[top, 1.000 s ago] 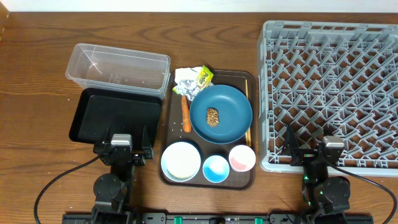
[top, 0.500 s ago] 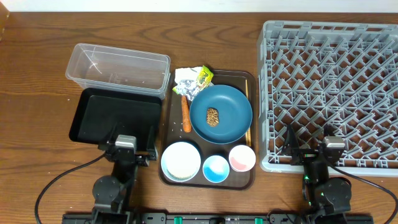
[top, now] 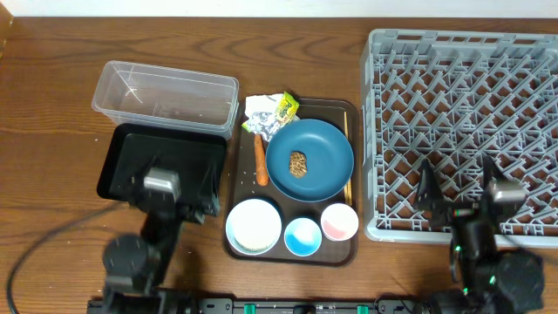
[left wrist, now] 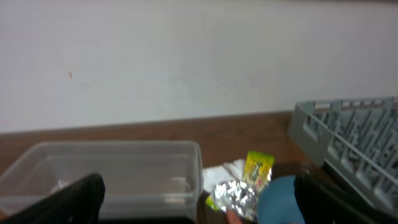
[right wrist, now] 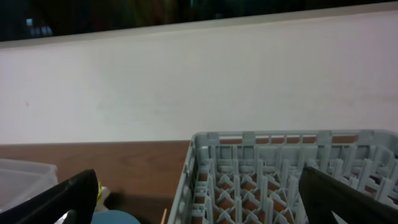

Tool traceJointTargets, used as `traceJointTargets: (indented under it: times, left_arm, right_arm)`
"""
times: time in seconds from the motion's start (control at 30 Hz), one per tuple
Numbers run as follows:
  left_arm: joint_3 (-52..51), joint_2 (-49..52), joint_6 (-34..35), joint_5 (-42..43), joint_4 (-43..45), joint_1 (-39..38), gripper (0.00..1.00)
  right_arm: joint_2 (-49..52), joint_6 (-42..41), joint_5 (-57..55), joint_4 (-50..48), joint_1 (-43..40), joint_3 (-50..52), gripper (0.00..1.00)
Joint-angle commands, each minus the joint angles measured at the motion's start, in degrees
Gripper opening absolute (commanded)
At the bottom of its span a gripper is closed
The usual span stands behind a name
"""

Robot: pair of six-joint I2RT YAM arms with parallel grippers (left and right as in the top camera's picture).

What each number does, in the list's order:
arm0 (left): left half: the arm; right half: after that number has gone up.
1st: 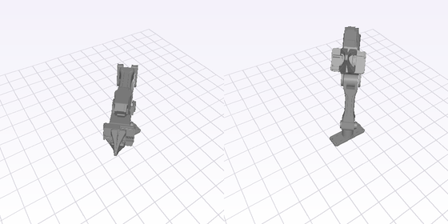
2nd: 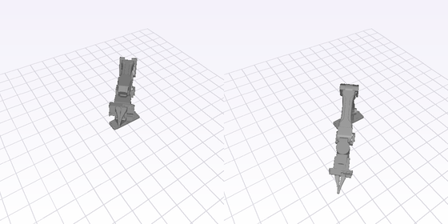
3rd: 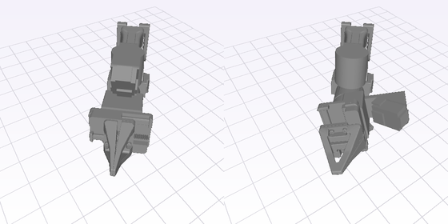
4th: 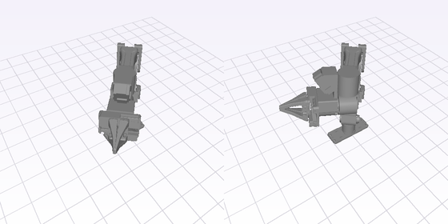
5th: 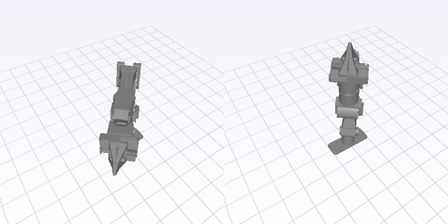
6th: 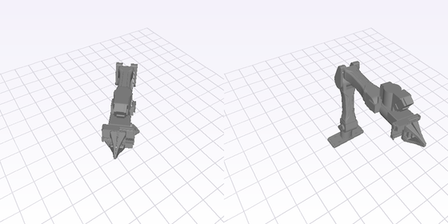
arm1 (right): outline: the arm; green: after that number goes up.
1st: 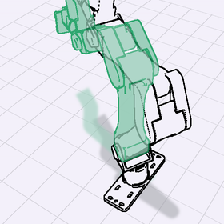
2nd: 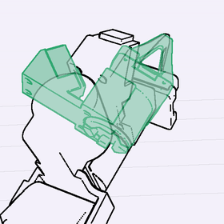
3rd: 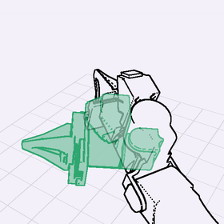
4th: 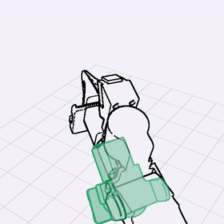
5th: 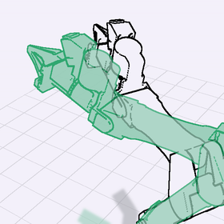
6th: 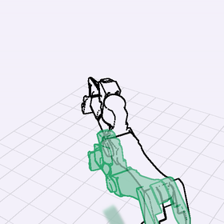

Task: Sort waste into correct bins and load items into the dishwasher rack
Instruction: 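Reach the left gripper to the light-blue cup and grasp it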

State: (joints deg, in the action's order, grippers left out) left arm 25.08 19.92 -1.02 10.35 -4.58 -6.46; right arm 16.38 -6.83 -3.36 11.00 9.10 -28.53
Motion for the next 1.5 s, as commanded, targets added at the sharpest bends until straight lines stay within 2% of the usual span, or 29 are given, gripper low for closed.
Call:
traceJointTargets:
  times: [0.0, 0.2, 0.3, 0.4, 0.47, 0.57, 0.67, 0.83, 1.0, 1.13, 1.3, 1.37, 1.47]
  left_arm:
    - [11.7, 11.3, 1.4, 1.5, -6.1, 0.3, 0.98]
    - [34.9, 32.6, 1.3, 16.0, -22.9, -0.4, 0.98]
    - [41.4, 39.6, 1.3, 18.8, -29.0, -2.2, 0.98]
    - [43.6, 43.8, 1.3, 20.9, -31.4, -4.0, 0.98]
    - [43.6, 45.4, 5.0, 23.5, -31.5, -4.5, 0.98]
    - [43.6, 46.9, 9.7, 27.1, -31.9, -4.5, 0.98]
    - [43.6, 48.0, 9.7, 28.6, -33.5, -4.9, 0.98]
    - [43.6, 48.2, 8.9, 22.2, -41.2, -8.7, 0.98]
    - [43.6, 48.5, 3.3, 7.4, -50.9, -20.5, 0.98]
    - [43.6, 50.7, 1.9, -0.6, -52.4, -30.7, 0.98]
    - [43.4, 57.4, 1.7, -1.3, -52.5, -38.3, 0.79]
    - [43.4, 60.7, 1.7, -0.5, -52.8, -40.6, 0.79]
    - [43.4, 65.3, 1.6, -0.5, -53.5, -43.2, 0.71]
  right_arm:
    - [10.7, 1.4, 3.0, 4.7, -0.4, -8.4, 0.99]
    - [32.5, 1.3, 5.7, 22.1, -0.4, -28.9, 0.99]
    - [41.5, 1.3, 5.8, 31.1, -0.4, -37.6, 0.99]
    - [49.4, 1.3, 7.2, 37.5, -0.4, -44.4, 0.99]
    - [52.5, 1.2, 9.7, 39.9, -0.4, -46.7, 0.99]
    - [54.8, 1.1, 16.1, 41.2, -0.4, -47.3, 0.99]
    - [55.3, 1.2, 20.1, 40.5, -0.4, -47.3, 0.99]
    - [55.3, 1.1, 18.8, 39.6, -0.5, -47.3, 0.99]
    - [55.3, 1.1, 18.8, 39.0, -0.5, -47.3, 0.99]
    - [55.3, -2.4, 17.8, 38.0, -0.5, -47.3, 0.99]
    - [55.3, -5.7, 17.7, 37.4, -0.5, -47.3, 0.99]
    - [55.3, -5.6, 17.7, 37.4, -0.5, -47.3, 0.99]
    - [55.3, -5.6, 17.7, 37.9, -0.5, -47.3, 0.99]
